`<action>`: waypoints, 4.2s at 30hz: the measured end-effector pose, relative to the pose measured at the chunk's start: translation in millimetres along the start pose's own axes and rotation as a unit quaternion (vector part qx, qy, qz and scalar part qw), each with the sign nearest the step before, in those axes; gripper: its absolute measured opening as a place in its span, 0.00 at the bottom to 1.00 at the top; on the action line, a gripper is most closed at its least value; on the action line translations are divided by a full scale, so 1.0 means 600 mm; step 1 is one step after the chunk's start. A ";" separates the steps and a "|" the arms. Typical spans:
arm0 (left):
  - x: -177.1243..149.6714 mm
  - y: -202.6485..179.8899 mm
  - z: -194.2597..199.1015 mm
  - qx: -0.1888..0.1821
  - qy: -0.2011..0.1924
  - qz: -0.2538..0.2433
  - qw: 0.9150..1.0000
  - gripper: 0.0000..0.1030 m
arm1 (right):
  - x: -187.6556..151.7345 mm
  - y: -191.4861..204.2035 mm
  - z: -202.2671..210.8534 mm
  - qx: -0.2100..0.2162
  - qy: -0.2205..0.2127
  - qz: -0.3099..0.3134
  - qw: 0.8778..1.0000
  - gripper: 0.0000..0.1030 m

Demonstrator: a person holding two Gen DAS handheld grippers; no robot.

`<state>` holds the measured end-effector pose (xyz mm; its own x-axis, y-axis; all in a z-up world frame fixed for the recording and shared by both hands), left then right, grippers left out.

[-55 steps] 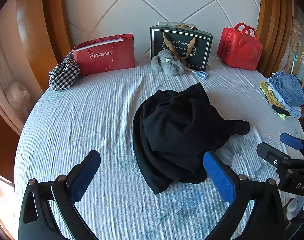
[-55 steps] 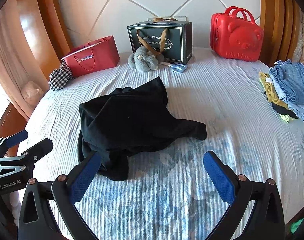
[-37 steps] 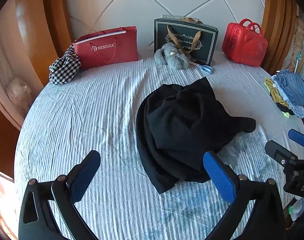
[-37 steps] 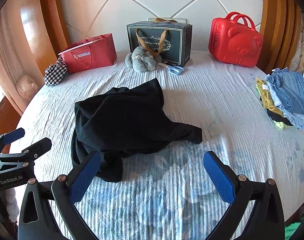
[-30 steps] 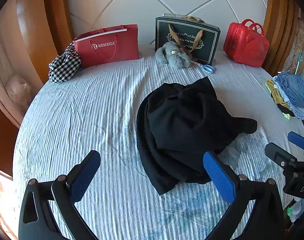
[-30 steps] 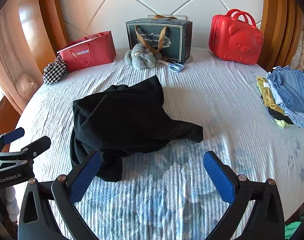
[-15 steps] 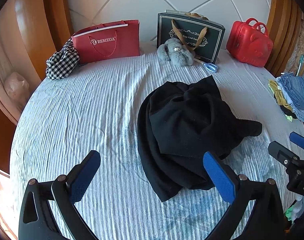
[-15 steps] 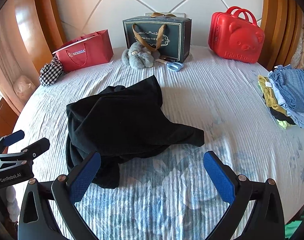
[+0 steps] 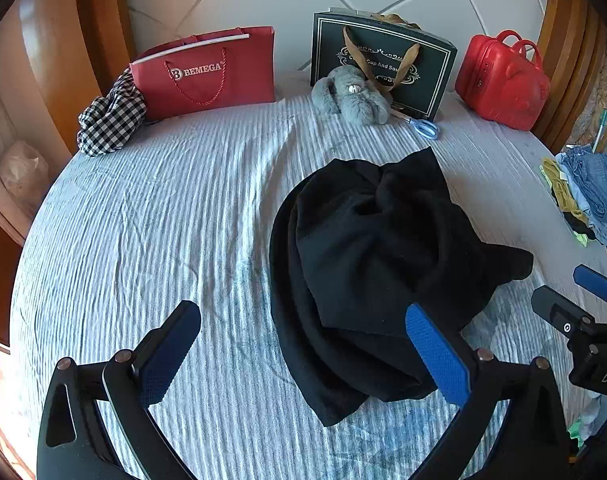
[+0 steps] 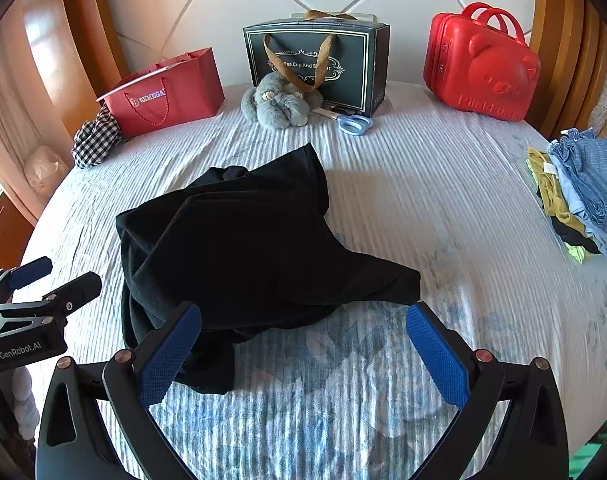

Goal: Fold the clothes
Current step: 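Move both grippers toward the crumpled black T-shirt, then grasp the black T-shirt edge with the right gripper while the left gripper grasps another edge, then lift the T-shirt with both grippers, shake it open and lay it flat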

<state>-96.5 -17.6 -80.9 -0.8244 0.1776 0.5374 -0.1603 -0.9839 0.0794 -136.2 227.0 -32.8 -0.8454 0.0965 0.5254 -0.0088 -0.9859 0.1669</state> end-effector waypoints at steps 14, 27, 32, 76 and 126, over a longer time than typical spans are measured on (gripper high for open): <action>0.013 -0.001 -0.085 -0.019 0.014 -0.014 1.000 0.92 | 0.024 -0.019 -0.077 0.029 0.054 -0.024 0.998 0.63; 0.017 -0.023 -0.149 -0.074 0.055 -0.021 0.996 0.06 | 0.013 0.021 -0.173 0.064 0.115 0.018 0.991 0.27; 0.059 -0.008 -0.078 -0.065 -0.006 -0.028 0.997 0.03 | 0.055 0.015 -0.118 0.066 0.045 0.021 0.997 0.13; 0.163 0.001 -0.309 -0.143 0.069 -0.050 0.986 0.54 | 0.169 0.028 -0.337 0.070 0.146 -0.022 0.987 0.78; 0.273 -0.166 -0.239 -0.154 0.064 -0.161 0.973 0.54 | -0.021 -0.412 0.020 -0.048 0.010 -0.204 0.978 0.83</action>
<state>-293.8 112.2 -121.3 -0.7622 0.4958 0.4163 -0.5602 -0.8274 -0.0404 -116.9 471.3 -70.7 -0.7719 0.4822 0.4144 -0.3961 -0.8745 0.2798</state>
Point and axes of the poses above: each gripper's, at about its wrist camera, not at the fingertips, and z roughly against the way its jaws point, y to its left, x to its top, the point moved 5 cm from there along -z, roughly the way its jaws point, and after that the axes turned 12 degrees about -z, right-handed, at the moved point
